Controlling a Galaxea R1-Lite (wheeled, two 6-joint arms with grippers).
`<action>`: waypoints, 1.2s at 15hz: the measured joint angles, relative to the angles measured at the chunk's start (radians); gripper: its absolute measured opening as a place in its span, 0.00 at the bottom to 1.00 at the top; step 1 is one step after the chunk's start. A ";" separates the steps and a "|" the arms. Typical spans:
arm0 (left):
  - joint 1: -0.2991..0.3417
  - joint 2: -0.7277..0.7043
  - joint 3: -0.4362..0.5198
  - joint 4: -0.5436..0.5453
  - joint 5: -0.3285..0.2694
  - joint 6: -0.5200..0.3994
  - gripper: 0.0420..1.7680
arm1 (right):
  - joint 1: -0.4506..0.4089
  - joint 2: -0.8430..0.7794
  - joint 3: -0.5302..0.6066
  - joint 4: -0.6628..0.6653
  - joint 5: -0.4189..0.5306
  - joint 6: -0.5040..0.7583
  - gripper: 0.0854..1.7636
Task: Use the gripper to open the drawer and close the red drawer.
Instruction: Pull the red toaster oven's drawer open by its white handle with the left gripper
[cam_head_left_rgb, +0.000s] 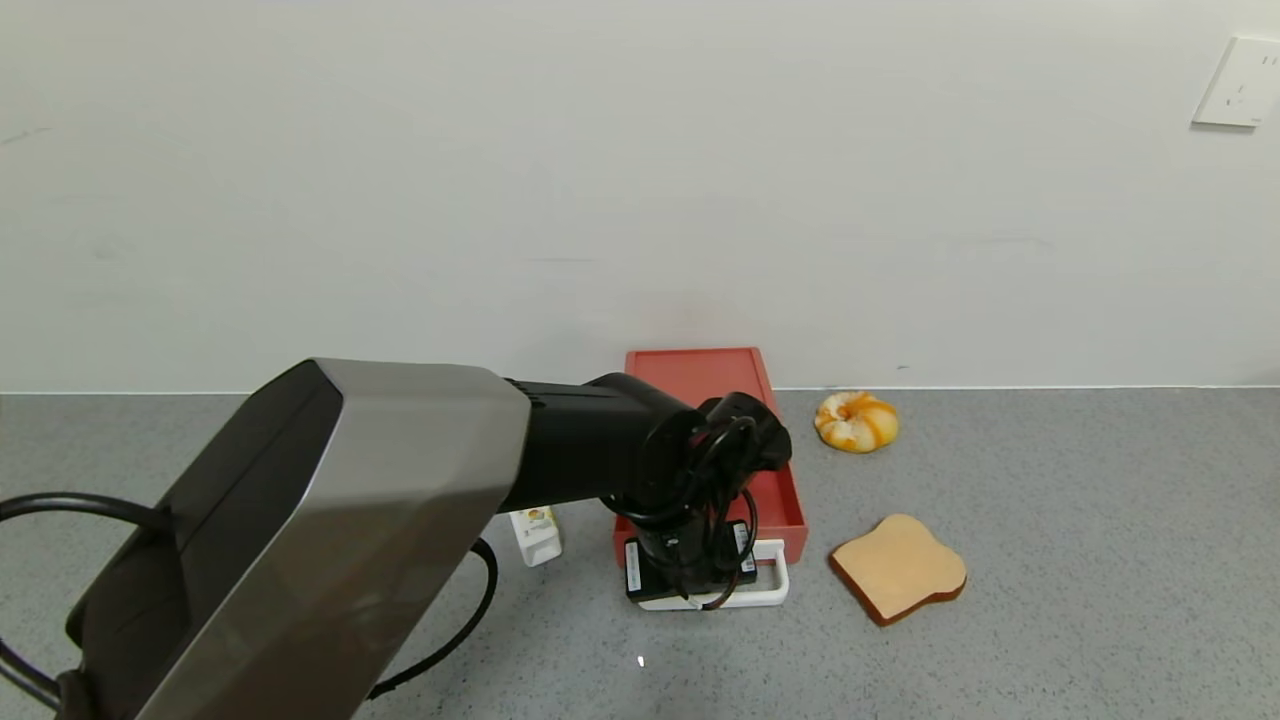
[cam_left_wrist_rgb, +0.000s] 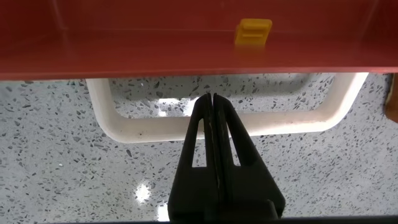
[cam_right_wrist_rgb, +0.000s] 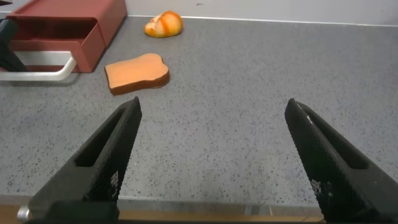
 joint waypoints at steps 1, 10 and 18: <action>-0.002 0.000 0.000 0.001 0.000 0.000 0.04 | 0.000 0.000 0.000 0.000 0.000 0.000 0.96; -0.038 -0.010 0.006 0.032 0.004 -0.034 0.04 | 0.000 0.000 0.000 0.001 0.000 0.000 0.96; -0.062 -0.027 0.048 0.030 0.012 -0.046 0.04 | 0.000 0.000 0.000 0.001 0.000 0.000 0.96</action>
